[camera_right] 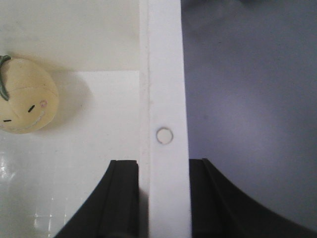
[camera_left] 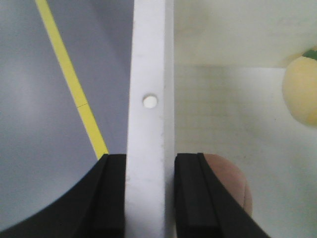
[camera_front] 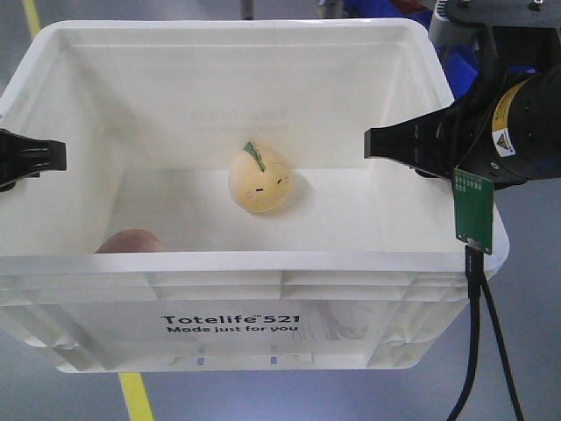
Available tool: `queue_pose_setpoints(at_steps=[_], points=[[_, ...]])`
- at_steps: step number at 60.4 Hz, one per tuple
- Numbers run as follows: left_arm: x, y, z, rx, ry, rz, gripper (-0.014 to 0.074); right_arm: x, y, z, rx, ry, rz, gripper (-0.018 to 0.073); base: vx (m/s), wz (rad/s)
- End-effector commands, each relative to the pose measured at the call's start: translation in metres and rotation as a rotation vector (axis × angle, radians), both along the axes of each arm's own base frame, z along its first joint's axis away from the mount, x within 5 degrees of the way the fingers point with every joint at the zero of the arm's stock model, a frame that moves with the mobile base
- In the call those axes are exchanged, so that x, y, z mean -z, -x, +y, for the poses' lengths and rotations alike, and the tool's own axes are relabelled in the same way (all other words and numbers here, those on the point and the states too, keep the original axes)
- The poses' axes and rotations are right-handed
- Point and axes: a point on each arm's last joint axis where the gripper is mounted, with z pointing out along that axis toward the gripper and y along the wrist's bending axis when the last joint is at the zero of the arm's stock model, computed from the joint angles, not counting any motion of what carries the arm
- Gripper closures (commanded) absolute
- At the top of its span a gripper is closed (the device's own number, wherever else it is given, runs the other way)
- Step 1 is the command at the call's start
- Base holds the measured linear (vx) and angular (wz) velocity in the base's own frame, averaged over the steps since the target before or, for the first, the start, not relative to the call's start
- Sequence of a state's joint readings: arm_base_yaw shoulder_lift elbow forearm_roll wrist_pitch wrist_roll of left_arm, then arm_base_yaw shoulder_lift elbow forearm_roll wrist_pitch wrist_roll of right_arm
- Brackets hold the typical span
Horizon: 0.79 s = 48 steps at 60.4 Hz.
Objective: Place moving items into box and shelve
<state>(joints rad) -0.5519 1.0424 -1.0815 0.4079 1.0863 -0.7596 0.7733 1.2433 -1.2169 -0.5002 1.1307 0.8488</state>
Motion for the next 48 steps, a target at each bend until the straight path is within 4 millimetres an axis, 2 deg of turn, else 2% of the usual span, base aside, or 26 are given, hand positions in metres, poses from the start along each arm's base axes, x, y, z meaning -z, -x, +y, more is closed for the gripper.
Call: queue_pose_setpoints(at_steps=[1,48], points=[[-0.0243,-0.0014,0.0042,0.018,-0.007,-0.168,0.0451,-0.0294,-0.0016,-0.0088,-0.027,0.001,-0.188,0.0510,0.21,-0.72],[-0.0243,-0.0014,0.0042,0.018,-0.007,-0.168,0.0451,-0.0294,-0.0016,-0.0088,-0.027,0.001,-0.188,0.0510,0.18,-0.70]])
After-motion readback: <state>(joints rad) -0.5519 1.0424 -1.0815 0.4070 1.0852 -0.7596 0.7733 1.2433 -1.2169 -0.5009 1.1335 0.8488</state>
